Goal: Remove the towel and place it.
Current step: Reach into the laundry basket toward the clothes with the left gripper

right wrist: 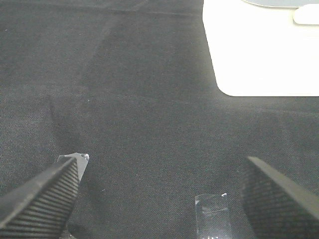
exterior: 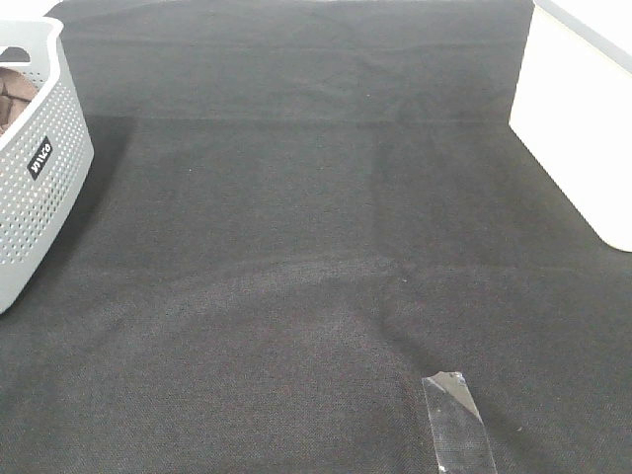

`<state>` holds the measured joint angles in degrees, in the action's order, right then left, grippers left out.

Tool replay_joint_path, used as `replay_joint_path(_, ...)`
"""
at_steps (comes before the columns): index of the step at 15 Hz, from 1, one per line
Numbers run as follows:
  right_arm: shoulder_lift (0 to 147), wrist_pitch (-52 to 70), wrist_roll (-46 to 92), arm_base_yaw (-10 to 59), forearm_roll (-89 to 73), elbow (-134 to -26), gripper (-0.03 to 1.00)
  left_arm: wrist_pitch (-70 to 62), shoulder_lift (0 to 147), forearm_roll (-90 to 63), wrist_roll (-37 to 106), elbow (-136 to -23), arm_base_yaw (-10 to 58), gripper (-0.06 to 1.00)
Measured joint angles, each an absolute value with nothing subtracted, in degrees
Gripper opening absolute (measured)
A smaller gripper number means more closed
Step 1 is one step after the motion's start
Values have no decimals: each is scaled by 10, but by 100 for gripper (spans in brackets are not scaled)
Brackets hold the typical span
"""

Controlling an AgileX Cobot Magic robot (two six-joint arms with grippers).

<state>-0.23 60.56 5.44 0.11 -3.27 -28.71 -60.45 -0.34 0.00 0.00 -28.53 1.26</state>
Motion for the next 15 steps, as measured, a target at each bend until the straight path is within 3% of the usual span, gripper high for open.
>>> replay_joint_path(15, -2, 606, 54, 1, -33, -287, 83, -604, -3, 0, 0, -285, 13, 99)
